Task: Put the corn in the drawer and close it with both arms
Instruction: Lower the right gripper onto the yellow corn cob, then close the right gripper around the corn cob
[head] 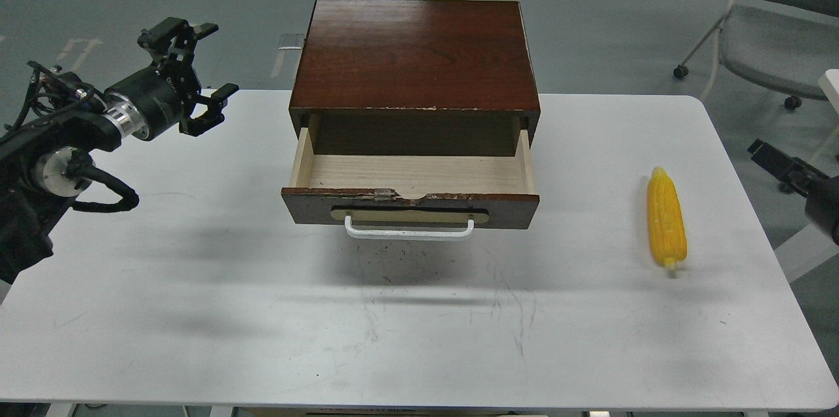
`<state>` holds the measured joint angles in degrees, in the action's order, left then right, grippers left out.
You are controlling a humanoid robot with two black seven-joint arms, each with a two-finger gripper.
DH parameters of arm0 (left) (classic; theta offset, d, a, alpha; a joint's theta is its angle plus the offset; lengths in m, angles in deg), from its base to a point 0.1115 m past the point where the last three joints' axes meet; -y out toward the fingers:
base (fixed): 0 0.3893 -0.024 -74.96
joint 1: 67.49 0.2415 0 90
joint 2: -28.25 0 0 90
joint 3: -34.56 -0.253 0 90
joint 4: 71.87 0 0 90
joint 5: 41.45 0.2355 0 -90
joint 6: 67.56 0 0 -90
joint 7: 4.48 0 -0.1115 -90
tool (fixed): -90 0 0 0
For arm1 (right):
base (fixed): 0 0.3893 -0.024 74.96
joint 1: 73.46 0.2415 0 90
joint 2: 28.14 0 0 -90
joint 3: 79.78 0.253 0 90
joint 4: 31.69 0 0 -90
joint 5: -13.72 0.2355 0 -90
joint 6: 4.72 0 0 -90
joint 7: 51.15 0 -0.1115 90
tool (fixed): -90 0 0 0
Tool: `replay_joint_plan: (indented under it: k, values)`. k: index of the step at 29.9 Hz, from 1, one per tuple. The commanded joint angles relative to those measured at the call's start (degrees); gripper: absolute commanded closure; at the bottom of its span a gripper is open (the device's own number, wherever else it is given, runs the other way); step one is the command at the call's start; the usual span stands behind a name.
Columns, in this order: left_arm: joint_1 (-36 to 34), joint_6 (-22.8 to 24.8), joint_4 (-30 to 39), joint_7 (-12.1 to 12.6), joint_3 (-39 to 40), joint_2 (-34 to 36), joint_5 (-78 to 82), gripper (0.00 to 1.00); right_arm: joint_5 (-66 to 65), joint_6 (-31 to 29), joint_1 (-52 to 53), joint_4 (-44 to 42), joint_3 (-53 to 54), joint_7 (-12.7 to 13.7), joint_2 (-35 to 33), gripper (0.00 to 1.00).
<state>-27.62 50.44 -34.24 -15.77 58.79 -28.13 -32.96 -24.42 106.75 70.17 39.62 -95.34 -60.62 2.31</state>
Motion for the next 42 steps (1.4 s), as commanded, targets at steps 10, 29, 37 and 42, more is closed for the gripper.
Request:
replay_joint_plan:
  k: [10,29,37,42]
  values:
    - [0.1,0.0,-0.1,0.0,-0.1,0.6,1.4,0.00,-9.3,1.4,-0.7,-2.2,-6.3,0.3,9.4,0.02]
    - [-2.3,0.0,0.0,0.1,0.0,0.2,1.4,0.00,-5.6,2.4,0.9,-12.4,-11.3,6.2,22.4,0.19]
    - [-2.3,0.0,0.0,0.1,0.0,-0.1,1.4,0.00,-2.1,-2.6,4.6,-12.8,-13.2,13.3,23.3,0.68]
    - [-2.3,0.0,0.0,0.1,0.0,-0.1,1.5,0.00,0.4,-5.9,7.9,-12.5,-13.2,16.3,23.3,1.00]
